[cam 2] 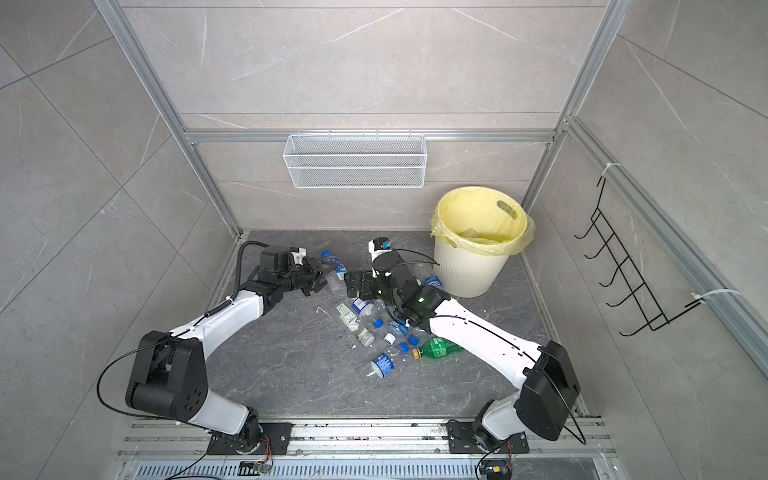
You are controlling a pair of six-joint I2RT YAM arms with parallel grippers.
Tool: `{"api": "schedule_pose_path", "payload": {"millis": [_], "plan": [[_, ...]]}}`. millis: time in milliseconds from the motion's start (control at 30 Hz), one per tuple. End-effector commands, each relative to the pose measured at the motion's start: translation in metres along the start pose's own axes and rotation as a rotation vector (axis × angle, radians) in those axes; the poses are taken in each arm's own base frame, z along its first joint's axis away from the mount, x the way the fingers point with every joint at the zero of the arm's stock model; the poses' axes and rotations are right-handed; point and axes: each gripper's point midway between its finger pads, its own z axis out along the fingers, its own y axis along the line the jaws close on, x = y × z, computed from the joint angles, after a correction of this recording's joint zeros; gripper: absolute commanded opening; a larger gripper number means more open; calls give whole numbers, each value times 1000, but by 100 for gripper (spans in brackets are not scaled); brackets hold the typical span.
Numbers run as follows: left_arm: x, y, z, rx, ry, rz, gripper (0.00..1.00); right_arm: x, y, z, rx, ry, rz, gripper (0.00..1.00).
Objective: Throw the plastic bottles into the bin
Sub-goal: 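Raise the Fiji bottle toward the right gripper while the right gripper reaches to it, then grasp the Fiji bottle with the right gripper while the left gripper releases it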
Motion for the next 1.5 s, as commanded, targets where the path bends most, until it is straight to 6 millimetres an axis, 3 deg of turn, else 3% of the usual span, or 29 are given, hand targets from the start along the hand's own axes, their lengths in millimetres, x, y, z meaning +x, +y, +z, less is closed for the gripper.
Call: {"api": "schedule_pose_path", "payload": {"millis": [0,167,433,667,967,1333,1467], "plan": [[3,-28,-11,95,10,8,45,-3,14,13,-15,-24,-1,97],[2,-17,-10,56,6,-27,45,7,27,32,-29,4,-16,95],[0,-8,-6,50,14,-57,45,22,6,53,73,28,-13,92],[0,-10,-4,65,24,-59,45,21,7,63,71,44,-10,89],[2,-14,-4,81,33,-57,46,29,8,76,40,77,29,77],[2,-19,-6,97,36,-48,46,34,14,88,5,104,47,75],[2,-20,-6,105,41,-48,47,33,16,89,-4,107,51,69]]}}
